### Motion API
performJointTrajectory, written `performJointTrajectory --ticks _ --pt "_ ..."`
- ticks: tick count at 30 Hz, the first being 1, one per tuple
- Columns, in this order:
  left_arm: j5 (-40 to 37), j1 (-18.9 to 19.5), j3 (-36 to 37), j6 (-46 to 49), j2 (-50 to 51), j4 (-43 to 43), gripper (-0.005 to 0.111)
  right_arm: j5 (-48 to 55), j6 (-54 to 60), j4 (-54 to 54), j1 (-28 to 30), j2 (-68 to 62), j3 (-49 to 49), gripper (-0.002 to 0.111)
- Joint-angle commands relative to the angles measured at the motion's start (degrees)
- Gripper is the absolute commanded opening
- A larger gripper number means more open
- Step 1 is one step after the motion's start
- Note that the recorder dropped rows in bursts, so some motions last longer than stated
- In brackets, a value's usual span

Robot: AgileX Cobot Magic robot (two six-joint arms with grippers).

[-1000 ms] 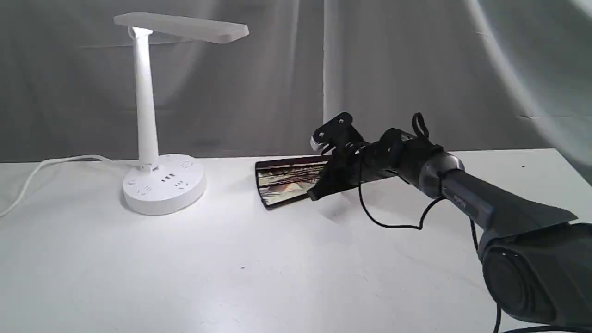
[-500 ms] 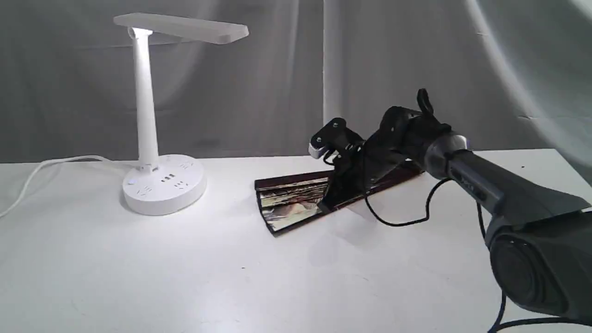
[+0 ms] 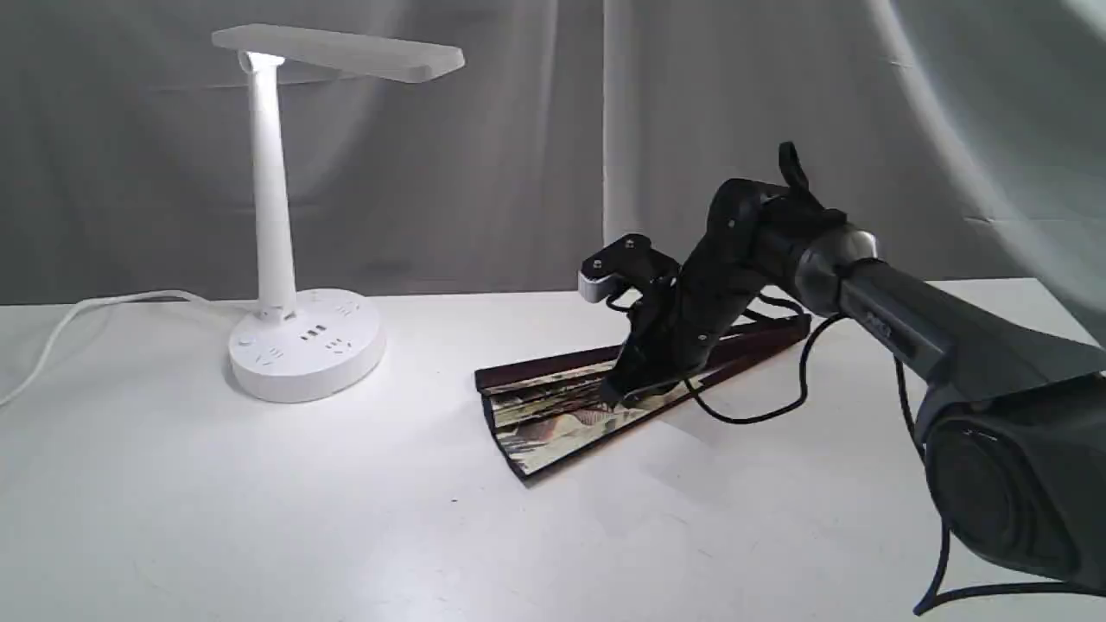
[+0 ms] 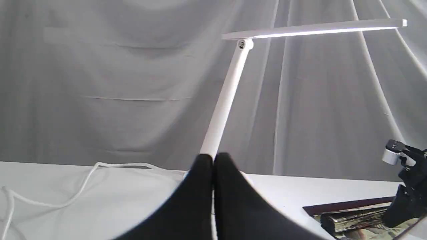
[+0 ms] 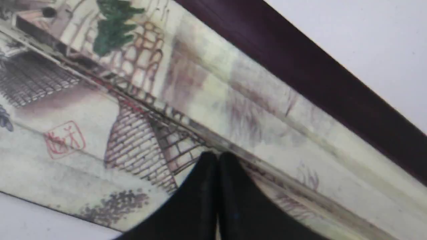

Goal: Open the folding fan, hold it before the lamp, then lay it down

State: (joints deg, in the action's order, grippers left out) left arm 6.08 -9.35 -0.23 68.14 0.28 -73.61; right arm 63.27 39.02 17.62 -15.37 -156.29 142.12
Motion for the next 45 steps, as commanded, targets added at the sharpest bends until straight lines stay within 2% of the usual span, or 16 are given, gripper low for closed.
performJointTrajectory --ticks 1,9,18,23,28,42,45 --pt "0.0 -0.2 0.2 -0.1 -0.3 -0.4 0.000 6.7 -1.3 -6.0 -0.8 -1.6 -4.8 0.000" --pt "0.0 -0.2 0.2 -0.1 -0.3 -0.4 0.000 6.7 -2.1 -9.6 -3.8 3.7 -14.2 0.000" --pt "0.0 -0.2 0.2 -0.1 -0.3 -0.4 0.000 6.7 -4.9 -9.5 -3.9 10.3 -21.2 0.000" --pt "0.0 -0.2 0.2 -0.1 -0.3 -0.4 0.000 6.6 -6.0 -9.5 -3.9 15.2 -29.1 0.000" --pt "0.0 -0.2 0.2 -0.1 -0.3 -0.4 0.000 -0.3 -6.1 -9.7 -4.0 22.1 -39.8 0.000" --pt "0.0 -0.2 0.2 -0.1 -0.3 -0.4 0.000 -32.0 -7.8 -6.8 -4.0 41.8 -79.8 0.000" --pt "0.0 -0.2 0.2 -0.1 -0.3 -0.4 0.000 -33.1 -8.2 1.6 -4.1 44.9 -83.4 0.000"
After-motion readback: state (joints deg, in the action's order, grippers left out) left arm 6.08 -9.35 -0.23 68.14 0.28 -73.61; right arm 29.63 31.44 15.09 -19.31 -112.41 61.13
